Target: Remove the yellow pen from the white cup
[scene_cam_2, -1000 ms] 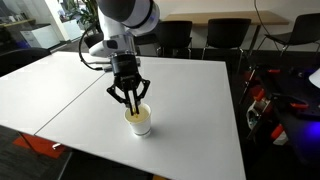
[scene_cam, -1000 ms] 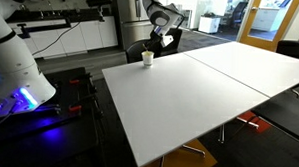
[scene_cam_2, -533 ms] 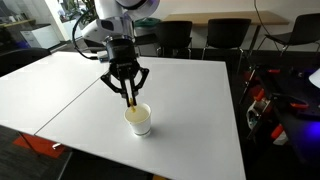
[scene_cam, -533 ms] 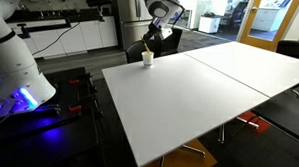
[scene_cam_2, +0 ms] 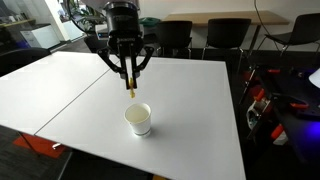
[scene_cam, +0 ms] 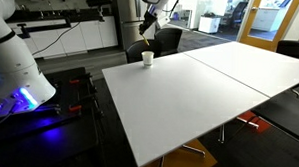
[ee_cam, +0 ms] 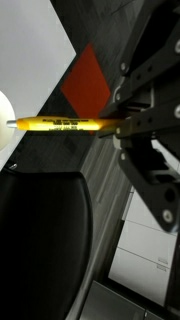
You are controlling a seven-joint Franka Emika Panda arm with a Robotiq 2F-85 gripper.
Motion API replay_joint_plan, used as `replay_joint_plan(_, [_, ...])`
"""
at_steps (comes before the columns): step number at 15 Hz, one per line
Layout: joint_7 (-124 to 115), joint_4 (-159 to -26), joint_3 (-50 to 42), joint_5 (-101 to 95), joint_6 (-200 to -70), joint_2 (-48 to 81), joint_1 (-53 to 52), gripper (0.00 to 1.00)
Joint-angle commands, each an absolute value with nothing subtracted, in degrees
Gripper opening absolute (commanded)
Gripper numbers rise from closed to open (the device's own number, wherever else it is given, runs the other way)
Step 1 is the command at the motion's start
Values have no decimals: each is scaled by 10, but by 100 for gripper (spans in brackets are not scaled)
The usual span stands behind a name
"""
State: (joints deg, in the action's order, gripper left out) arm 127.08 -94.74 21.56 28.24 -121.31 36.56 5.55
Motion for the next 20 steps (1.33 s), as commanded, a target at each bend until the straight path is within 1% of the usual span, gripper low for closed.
replay_joint_plan(1, [1279,-1046,202,327,-1308,276,53,3])
replay_joint_plan(6, [1230,-1115,169,350,-1447,228,44,3])
replay_joint_plan(11, [1120,-1160,129,317,-1552,217,36,3])
replay_joint_plan(16, [926,-1159,70,208,-1584,250,21,3])
replay_joint_plan(17, [891,-1155,36,197,-1579,255,-3,3])
replay_joint_plan(19, [797,-1143,13,136,-1572,274,-6,3])
replay_joint_plan(20, [759,-1136,-21,124,-1564,283,-33,3])
